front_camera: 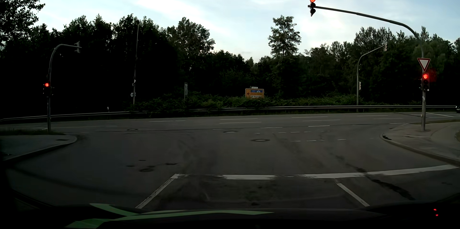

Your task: Follow the waypoints while adhering to traffic rules and regulations

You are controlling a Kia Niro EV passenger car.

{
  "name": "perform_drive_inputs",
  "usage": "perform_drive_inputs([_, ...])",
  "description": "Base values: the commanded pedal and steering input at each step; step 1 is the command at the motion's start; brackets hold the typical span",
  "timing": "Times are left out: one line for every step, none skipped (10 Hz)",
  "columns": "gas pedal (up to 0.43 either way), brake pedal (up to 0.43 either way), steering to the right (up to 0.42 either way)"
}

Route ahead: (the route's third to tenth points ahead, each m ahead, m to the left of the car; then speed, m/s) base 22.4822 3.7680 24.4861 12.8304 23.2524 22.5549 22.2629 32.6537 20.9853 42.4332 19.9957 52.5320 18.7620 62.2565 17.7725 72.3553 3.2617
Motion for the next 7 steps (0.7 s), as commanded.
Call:
perform_drive_inputs([0.0,0.268,0.002])
perform_drive_inputs([0.0,0.262,0.003])
perform_drive_inputs([0.0,0.268,0.008])
perform_drive_inputs([0.0,0.268,0.009])
perform_drive_inputs([0.0,0.262,0.005])
perform_drive_inputs([0.0,0.262,-0.002])
perform_drive_inputs([0.0,0.274,-0.001])
